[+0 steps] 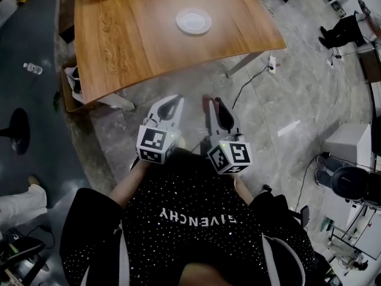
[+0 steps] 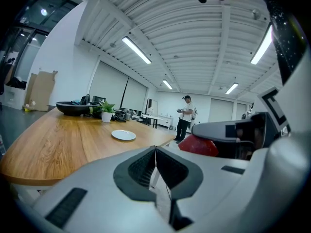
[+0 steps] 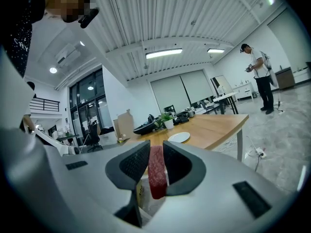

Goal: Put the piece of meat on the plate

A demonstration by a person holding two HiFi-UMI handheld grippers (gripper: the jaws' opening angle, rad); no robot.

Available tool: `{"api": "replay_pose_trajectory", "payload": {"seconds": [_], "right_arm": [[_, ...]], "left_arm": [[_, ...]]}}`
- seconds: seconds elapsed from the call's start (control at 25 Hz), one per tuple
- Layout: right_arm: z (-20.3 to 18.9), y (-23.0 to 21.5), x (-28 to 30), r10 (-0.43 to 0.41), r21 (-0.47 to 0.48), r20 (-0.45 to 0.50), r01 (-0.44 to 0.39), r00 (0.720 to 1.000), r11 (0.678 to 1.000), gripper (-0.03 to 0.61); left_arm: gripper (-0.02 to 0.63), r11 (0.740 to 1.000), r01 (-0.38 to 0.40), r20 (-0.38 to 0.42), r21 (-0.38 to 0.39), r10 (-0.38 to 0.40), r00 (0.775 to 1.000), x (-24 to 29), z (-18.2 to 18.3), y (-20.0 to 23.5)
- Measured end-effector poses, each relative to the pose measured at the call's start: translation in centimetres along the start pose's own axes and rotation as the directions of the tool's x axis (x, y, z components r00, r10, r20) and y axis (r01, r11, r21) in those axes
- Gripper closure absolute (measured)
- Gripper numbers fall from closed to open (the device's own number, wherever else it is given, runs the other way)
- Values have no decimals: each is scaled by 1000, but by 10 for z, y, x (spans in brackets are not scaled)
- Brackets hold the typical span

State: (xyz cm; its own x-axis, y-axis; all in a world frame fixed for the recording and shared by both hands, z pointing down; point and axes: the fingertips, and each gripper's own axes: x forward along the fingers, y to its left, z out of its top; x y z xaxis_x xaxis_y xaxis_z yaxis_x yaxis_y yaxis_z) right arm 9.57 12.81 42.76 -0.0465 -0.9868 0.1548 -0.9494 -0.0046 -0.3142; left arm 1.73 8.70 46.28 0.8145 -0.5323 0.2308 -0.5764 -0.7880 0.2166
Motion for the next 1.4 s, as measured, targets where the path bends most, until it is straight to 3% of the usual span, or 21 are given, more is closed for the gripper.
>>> {"api": "replay_pose_trajectory", "payload": {"seconds": [0.44, 0.84, 1.16, 1.4], "right_arm": [[20, -21, 73, -31, -18, -5, 31, 1000, 999, 486], [48, -36, 161, -81, -5, -12, 81, 997, 997, 486], [68, -42, 215, -87, -5, -12, 87, 996, 996, 486], [76, -49, 254, -61, 0, -16, 61, 998, 998, 486]], "left_arm": [[601, 999, 35, 6, 6, -35, 999, 63, 33, 47], [601, 998, 55, 7, -16, -55, 998, 131, 79, 119], [601, 997, 55, -9, -50, -55, 998, 162, 95, 161], [601, 996, 10, -25, -90, -12, 1000, 169, 90, 187]]}}
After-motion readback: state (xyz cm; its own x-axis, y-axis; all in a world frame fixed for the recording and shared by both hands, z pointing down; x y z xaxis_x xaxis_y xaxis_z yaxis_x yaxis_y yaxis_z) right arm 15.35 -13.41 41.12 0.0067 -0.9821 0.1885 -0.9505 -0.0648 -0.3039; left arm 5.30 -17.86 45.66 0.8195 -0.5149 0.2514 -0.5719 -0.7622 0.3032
